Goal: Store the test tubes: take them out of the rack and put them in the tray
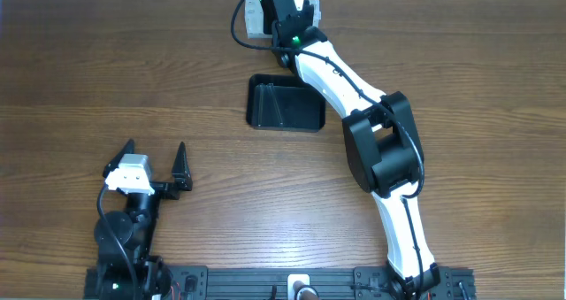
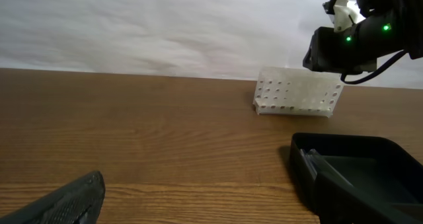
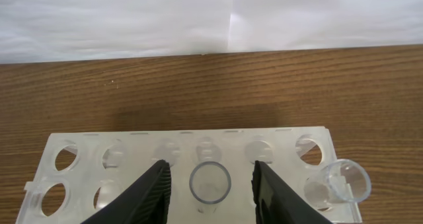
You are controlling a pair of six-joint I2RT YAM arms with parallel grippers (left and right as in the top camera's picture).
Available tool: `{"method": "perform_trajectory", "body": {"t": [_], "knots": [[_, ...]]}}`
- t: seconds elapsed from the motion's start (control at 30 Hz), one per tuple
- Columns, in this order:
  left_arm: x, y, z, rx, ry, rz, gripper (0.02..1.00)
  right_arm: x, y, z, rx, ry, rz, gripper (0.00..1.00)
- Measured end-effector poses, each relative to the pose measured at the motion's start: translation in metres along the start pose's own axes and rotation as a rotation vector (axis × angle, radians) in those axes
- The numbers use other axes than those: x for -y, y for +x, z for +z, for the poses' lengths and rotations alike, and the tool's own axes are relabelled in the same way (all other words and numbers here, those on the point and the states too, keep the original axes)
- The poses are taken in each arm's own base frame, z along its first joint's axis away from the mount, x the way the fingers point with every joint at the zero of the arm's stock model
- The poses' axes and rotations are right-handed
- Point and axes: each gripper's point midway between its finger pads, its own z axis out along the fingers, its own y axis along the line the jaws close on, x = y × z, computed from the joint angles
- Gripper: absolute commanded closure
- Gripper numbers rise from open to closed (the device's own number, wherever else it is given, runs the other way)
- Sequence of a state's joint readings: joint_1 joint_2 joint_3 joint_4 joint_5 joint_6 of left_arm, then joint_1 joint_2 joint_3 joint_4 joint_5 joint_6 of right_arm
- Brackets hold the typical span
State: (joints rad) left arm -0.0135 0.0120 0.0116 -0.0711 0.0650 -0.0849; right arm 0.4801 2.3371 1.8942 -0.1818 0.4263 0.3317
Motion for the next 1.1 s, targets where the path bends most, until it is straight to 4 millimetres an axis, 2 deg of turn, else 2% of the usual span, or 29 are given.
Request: {"method": "perform_trajectory", "body": {"t": [0.23, 0.4, 1.1], "knots": [[0.000, 0.000, 0.000, 0.000, 0.000, 0.000, 0.018, 0.001, 0.008, 0.006, -0.011, 0.006, -0.010, 0.638], [0.000, 0.000, 0.000, 0.000, 0.000, 0.000, 0.018, 0.001, 0.011, 0.008, -0.015, 0.008, -0.023, 0.709], [0.000, 0.000, 0.000, 0.000, 0.000, 0.000, 0.018, -0.001, 0.007, 0.008, 0.002, 0.002, -0.023, 0.851]]}}
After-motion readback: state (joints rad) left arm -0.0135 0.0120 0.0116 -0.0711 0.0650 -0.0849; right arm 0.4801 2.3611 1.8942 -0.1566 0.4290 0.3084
